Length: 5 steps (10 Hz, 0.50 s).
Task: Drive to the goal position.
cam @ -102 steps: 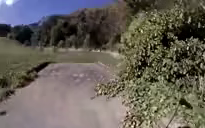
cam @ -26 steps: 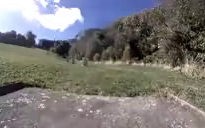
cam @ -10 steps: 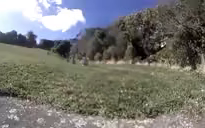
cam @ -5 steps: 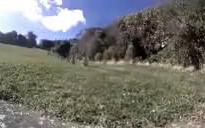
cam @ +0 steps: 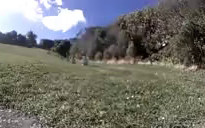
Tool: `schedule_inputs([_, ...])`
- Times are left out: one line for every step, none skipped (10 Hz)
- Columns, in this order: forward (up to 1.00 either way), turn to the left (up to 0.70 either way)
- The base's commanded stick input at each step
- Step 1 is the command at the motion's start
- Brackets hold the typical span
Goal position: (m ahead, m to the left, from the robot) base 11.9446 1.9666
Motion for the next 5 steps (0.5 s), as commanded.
schedule_inputs([0.50, 0.50])
schedule_inputs([0.50, 0.49])
schedule_inputs([0.50, 0.28])
schedule_inputs([0.50, 0.07])
schedule_inputs([0.50, 0.00])
